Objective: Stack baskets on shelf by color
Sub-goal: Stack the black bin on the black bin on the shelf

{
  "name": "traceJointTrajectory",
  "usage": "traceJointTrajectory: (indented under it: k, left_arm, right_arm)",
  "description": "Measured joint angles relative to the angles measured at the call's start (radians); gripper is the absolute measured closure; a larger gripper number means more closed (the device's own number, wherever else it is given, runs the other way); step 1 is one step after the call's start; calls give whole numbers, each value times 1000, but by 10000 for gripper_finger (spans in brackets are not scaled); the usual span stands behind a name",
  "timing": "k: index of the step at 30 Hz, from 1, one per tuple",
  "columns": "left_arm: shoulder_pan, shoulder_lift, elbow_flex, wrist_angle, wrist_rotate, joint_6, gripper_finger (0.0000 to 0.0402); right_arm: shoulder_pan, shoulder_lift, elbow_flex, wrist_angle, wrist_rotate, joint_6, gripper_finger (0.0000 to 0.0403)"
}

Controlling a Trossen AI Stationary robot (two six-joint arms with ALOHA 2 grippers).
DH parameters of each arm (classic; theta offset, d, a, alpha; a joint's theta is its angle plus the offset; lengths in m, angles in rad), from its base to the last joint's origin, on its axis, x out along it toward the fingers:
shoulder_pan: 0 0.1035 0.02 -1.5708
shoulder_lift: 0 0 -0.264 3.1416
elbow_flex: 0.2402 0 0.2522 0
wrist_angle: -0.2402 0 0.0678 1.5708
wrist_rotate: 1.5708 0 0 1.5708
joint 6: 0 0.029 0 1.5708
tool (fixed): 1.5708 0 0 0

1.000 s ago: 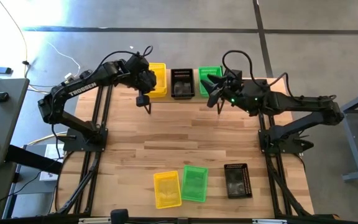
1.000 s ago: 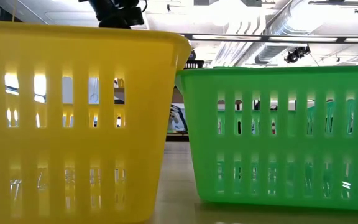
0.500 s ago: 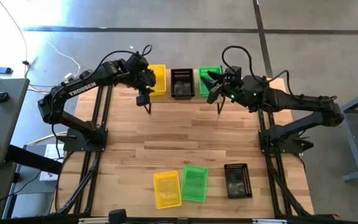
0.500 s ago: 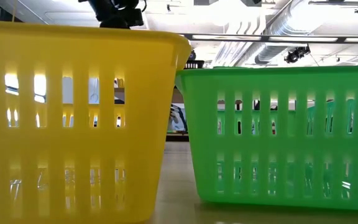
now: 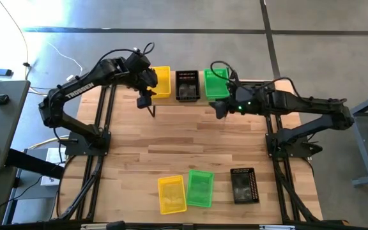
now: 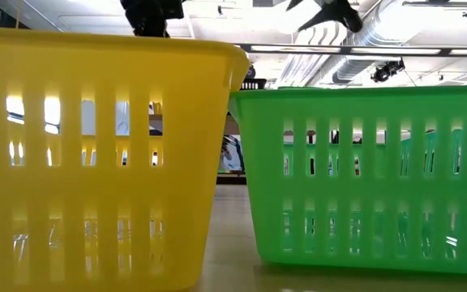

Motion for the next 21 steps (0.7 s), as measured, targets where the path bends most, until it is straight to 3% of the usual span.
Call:
traceJointTrajectory:
  k: [14, 21]
  left_arm:
    - [-183, -28, 1, -9, 4, -86, 253]
    - [-285, -28, 1, -5, 3, -123, 251]
  right_arm:
    - [197, 29, -2, -301, -18, 286, 214]
    - [318, 85, -2, -367, -107, 327, 214]
